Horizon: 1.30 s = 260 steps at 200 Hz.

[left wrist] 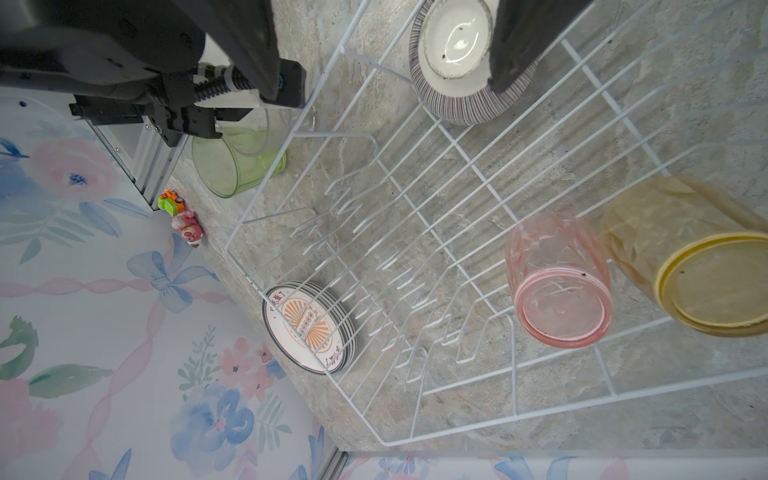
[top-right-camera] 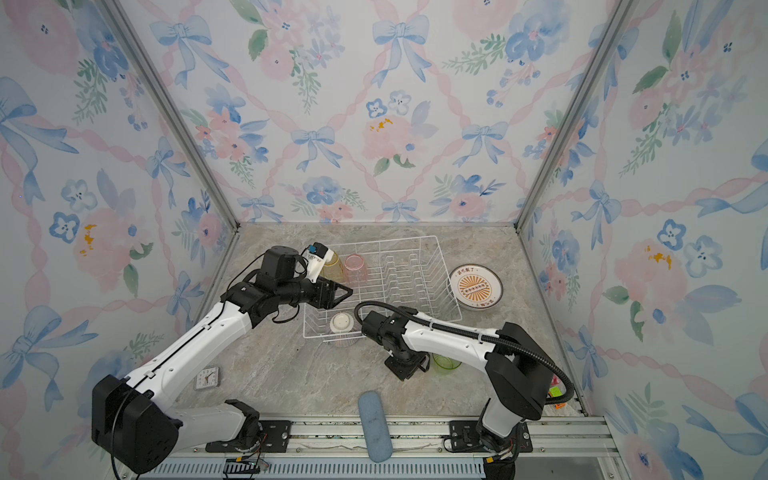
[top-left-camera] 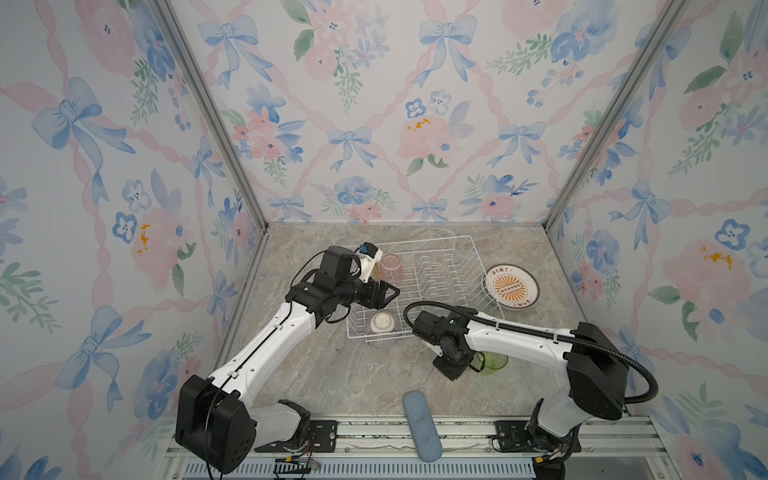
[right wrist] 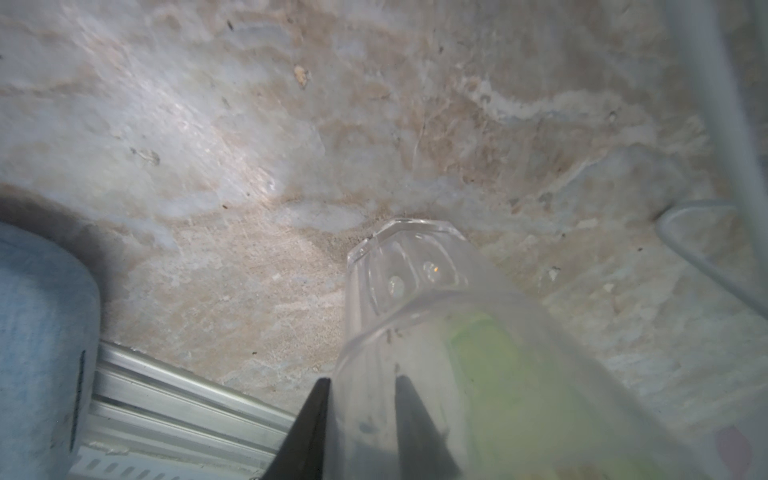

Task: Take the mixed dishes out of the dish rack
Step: 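Set the clear glass on the table beside the green glass with the right gripper, then open and raise the right gripper while the left gripper reaches toward the pink glass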

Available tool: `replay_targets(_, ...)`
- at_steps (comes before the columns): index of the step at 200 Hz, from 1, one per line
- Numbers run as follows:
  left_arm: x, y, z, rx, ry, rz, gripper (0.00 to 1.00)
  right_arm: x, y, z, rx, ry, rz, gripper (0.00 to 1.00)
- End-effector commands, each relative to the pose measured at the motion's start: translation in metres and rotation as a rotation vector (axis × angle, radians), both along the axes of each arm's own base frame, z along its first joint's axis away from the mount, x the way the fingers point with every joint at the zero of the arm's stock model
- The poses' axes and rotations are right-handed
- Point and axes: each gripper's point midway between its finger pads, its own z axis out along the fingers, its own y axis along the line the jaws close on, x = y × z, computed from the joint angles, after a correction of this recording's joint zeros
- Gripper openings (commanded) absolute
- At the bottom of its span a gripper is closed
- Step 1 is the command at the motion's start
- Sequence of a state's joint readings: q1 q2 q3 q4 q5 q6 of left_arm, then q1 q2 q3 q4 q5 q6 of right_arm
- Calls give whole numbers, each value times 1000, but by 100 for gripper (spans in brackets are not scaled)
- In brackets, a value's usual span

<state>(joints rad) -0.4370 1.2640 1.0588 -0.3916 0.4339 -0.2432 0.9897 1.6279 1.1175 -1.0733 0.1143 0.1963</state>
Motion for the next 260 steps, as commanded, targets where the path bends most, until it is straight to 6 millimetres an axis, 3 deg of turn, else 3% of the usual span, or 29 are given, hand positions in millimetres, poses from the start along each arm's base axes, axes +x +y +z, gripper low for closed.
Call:
replay_targets(1, -2, 2, 6, -6, -10, -2, 75, 7, -3, 8, 16, -38, -33, 32)
replay_targets(49, 0, 4, 1, 15, -3, 9, 75, 0, 14, 26, 133, -34, -5, 45)
replay_targets(103, 12, 25, -10, 98, -10, 123, 73, -6, 31, 71, 333, -72, 24, 51)
replay_targets(122, 17, 36, -17, 136, 2, 178, 73, 1, 31, 92, 415, -129, 4, 52)
replay_targets(144, 22, 53, -27, 195, 11, 261, 71, 28, 14, 117, 498, -242, -112, 56)
replay_targets(184, 25, 86, -50, 319, 45, 381, 70, 86, -53, 143, 580, -471, -437, 59)
replay_targets(203, 26, 95, -63, 340, 77, 403, 69, 98, -77, 151, 599, -542, -528, 60)
replay_targets(230, 36, 107, -68, 367, 82, 447, 68, 101, -88, 161, 639, -590, -561, 63)
replay_targets(260, 60, 92, -54, 375, 39, 392, 70, 104, -86, 161, 651, -587, -560, 63)
